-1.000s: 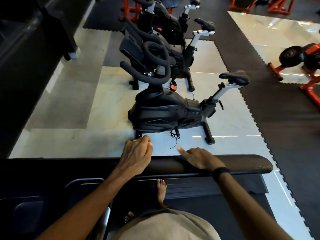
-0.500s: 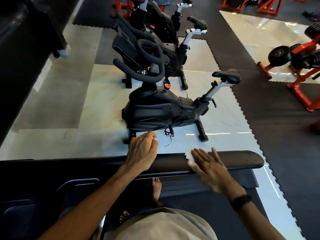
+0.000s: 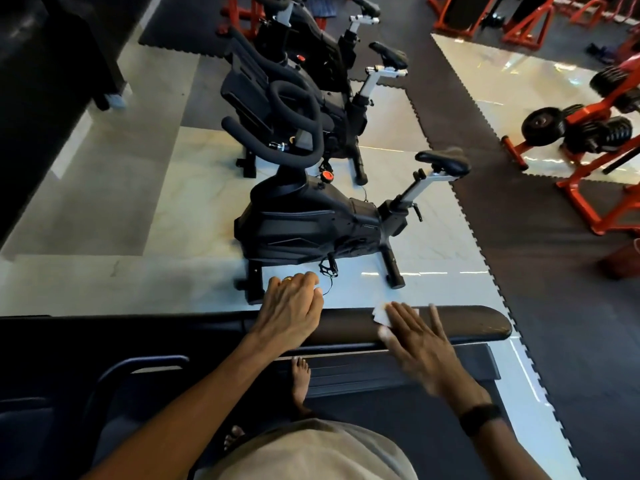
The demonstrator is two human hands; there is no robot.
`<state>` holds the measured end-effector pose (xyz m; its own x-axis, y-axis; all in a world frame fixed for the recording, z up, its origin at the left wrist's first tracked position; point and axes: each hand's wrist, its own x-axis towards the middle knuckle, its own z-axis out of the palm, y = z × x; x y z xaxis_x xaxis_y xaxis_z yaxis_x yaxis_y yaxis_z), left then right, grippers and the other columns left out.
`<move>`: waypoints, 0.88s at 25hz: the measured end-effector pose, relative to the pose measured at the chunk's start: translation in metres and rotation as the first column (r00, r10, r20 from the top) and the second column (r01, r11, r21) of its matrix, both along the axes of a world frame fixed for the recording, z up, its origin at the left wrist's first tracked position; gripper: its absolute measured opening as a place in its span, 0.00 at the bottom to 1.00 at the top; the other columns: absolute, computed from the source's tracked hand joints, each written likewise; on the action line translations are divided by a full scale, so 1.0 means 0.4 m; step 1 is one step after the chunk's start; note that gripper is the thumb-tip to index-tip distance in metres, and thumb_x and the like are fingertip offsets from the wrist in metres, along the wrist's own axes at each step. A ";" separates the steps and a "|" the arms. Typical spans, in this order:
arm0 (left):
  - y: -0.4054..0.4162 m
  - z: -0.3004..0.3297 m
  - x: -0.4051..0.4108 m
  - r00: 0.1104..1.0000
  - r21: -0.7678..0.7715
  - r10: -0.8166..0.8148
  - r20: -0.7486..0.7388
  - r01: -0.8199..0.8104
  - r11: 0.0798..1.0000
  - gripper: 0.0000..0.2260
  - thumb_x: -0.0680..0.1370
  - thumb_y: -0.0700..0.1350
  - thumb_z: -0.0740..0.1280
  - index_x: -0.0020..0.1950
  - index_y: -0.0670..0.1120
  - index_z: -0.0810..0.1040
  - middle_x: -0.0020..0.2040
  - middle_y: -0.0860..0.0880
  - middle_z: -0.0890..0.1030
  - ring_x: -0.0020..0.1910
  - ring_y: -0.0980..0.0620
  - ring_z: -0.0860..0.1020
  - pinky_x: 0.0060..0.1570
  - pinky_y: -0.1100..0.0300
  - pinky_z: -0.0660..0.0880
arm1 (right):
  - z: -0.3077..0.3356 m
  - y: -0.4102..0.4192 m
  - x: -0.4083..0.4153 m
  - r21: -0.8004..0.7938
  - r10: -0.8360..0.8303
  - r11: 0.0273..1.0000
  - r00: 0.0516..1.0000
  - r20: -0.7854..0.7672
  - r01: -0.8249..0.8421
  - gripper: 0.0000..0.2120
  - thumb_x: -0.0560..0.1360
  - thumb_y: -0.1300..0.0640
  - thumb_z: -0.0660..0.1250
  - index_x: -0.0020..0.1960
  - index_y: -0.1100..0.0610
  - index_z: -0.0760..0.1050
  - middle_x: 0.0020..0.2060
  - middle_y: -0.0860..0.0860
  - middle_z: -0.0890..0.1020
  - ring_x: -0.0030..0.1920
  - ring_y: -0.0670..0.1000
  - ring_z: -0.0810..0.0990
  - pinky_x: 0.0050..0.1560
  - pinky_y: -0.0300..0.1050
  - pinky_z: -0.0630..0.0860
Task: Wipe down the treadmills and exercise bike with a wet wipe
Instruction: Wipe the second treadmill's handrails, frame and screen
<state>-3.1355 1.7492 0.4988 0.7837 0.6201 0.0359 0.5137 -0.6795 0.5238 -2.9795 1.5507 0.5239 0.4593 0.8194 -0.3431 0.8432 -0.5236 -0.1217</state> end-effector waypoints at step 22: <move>-0.009 -0.022 -0.011 0.986 0.083 -0.002 -0.168 0.017 0.996 0.36 0.75 0.60 0.34 0.66 0.45 0.71 0.64 0.45 0.78 0.62 0.44 0.76 0.66 0.45 0.62 | 0.005 -0.101 -0.097 0.121 0.013 0.992 0.998 0.056 -0.019 0.43 0.76 0.27 0.27 0.82 0.50 0.44 0.80 0.43 0.44 0.80 0.41 0.39 0.76 0.53 0.27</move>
<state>-3.1399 1.7457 0.4901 0.7888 0.6130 -0.0452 0.5828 -0.7226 0.3718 -3.0183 1.5104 0.5259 0.4613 0.8609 -0.2147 0.8586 -0.4941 -0.1368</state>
